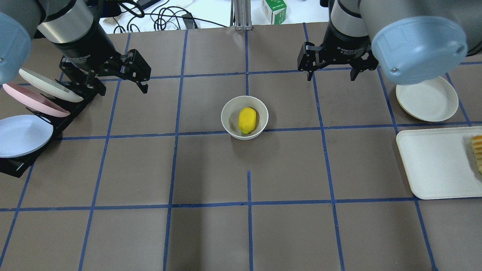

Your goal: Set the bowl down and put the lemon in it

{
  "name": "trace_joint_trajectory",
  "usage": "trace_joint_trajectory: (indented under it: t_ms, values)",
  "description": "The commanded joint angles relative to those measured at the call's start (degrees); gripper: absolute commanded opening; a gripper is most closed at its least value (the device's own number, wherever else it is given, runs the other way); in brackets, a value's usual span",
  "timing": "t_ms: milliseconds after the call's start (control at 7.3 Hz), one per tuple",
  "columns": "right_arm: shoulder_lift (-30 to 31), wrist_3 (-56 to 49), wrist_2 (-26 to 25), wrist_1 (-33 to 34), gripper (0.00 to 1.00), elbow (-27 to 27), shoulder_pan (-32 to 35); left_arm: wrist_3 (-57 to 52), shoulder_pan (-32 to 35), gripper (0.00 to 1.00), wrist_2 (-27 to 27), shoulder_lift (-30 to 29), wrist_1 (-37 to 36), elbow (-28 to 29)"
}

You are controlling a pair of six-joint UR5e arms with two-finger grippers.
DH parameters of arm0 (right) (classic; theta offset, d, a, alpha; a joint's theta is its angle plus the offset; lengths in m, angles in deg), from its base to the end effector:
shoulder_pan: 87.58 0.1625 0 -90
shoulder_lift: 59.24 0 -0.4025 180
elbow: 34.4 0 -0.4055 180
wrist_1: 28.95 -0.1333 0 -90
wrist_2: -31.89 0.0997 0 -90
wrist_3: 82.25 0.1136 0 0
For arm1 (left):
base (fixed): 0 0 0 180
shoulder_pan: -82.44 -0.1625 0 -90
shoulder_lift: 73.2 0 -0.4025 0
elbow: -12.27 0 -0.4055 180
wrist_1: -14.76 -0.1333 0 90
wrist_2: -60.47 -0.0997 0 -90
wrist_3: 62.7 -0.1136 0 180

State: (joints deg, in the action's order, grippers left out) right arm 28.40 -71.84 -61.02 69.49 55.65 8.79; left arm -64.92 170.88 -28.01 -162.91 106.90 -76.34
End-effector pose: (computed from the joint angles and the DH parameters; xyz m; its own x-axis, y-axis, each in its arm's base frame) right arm 0.1859 -0.5153 0.4453 -0.9967 0.0748 0.0307 0.0709 0.9911 -0.1124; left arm -0.1226 -0.5056 0.4625 -0.9996 0.0113 0.0268 0.0115 0.9999 0.0070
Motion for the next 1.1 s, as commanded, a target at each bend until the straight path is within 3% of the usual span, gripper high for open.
trace_joint_trajectory:
  t_ms: [0,959]
  values:
    - [0.8,-1.0,0.4,-0.7,1.0,-0.5,-0.5,-0.1,0.0,1.0,-3.0,1.3,0.0,-1.8]
    - [1.8,-4.5,0.2,-1.3,1.0,-0.4,-1.2,0.3,-0.7,1.0,-3.3,2.4,0.1,-3.4]
